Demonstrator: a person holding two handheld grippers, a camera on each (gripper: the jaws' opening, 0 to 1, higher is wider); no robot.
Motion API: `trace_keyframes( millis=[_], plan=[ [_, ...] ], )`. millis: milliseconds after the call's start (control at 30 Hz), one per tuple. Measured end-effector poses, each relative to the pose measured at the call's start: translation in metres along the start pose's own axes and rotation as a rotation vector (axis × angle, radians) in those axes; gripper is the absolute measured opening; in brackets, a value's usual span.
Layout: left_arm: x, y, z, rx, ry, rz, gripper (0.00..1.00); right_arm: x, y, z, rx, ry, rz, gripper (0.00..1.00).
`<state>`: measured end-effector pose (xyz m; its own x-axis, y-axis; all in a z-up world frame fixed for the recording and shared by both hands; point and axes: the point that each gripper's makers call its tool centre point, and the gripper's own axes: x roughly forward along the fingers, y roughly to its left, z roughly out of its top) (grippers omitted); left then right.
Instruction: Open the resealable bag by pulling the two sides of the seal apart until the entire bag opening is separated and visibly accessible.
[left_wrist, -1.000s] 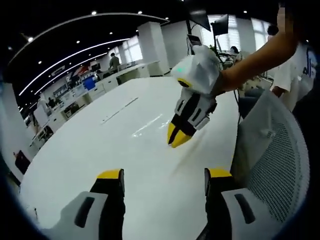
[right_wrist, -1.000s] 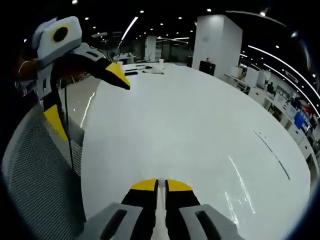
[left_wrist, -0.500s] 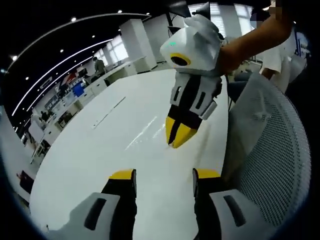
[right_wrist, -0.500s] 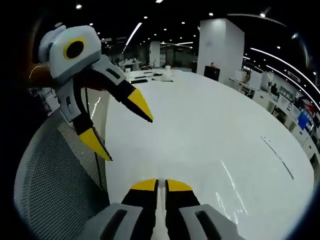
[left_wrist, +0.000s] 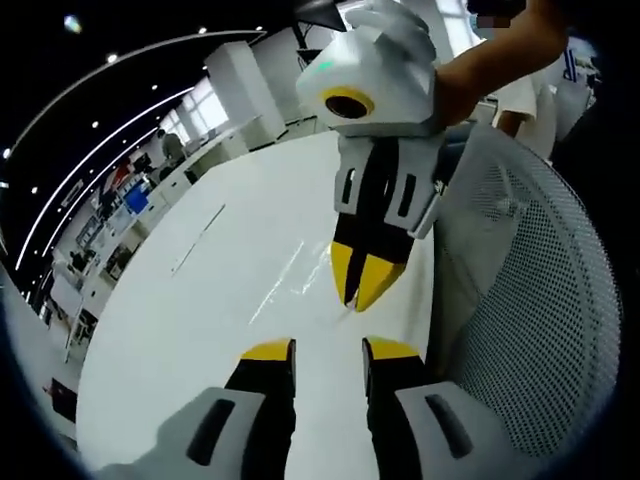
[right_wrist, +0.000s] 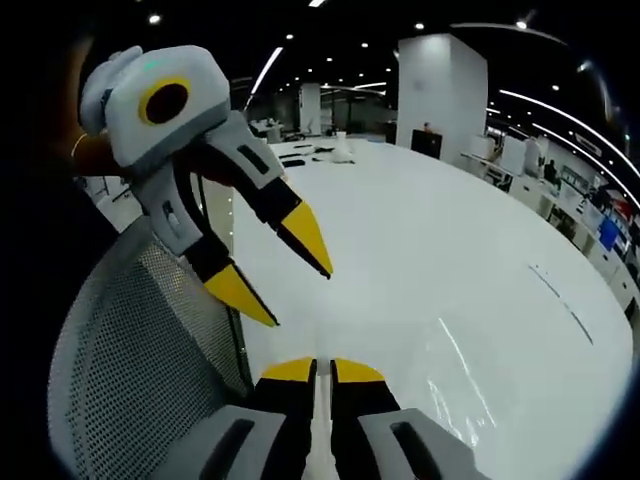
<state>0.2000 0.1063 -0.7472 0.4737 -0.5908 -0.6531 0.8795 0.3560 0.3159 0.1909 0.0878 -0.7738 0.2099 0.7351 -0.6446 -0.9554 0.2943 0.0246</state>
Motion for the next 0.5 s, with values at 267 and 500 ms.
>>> trace_keyframes(
  millis=[267, 500],
  plan=[
    [0.002, -0.010, 0.004, 0.108, 0.004, -0.048, 0.17, -0.003, 0.013, 0.002, 0.016, -0.013, 0.007, 0.01],
    [0.006, -0.029, 0.004, 0.209, 0.030, -0.116, 0.07, -0.003, 0.023, 0.001, 0.009, -0.007, 0.021, 0.01]
  ],
)
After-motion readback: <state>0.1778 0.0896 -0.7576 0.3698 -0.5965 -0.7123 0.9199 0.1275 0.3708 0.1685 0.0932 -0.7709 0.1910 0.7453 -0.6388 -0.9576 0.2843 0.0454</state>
